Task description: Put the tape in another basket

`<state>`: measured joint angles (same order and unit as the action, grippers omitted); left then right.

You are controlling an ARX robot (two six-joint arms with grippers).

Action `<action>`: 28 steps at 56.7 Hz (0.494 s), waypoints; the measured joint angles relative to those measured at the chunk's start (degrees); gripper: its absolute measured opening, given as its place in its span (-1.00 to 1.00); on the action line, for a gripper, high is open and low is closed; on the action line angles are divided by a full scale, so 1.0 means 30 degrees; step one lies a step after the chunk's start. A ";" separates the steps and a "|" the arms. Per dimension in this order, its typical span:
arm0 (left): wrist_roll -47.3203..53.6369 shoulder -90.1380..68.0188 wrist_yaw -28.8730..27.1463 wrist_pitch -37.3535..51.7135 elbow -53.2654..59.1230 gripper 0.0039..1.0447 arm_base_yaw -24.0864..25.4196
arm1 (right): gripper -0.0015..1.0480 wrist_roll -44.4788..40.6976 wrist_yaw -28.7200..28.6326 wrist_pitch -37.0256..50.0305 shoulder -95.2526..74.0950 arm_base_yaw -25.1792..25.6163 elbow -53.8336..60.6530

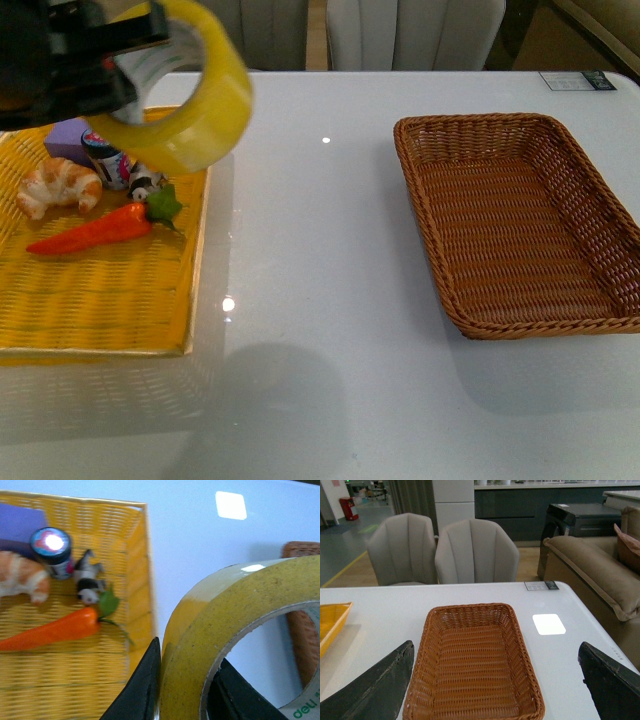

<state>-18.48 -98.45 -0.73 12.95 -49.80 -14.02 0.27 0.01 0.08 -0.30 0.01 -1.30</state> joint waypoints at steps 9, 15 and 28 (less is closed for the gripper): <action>-0.1297 0.0335 -0.0612 -0.0845 -0.0933 -0.70 -0.3548 | 0.83 0.0000 0.0000 0.0000 0.0000 0.0000 0.0000; -0.1829 0.0452 -0.0750 -0.1166 -0.1231 -0.70 -0.5501 | 0.83 0.0000 0.0000 0.0000 0.0000 0.0000 0.0000; -0.2732 0.0692 -0.0911 -0.1596 -0.1348 -0.71 -0.7329 | 0.83 0.2776 0.3912 -0.4386 -0.2601 -0.1392 -0.1749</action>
<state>-26.68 -96.38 -3.46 8.16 -53.84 -36.01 8.60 11.75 -13.08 -8.10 -4.16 -6.55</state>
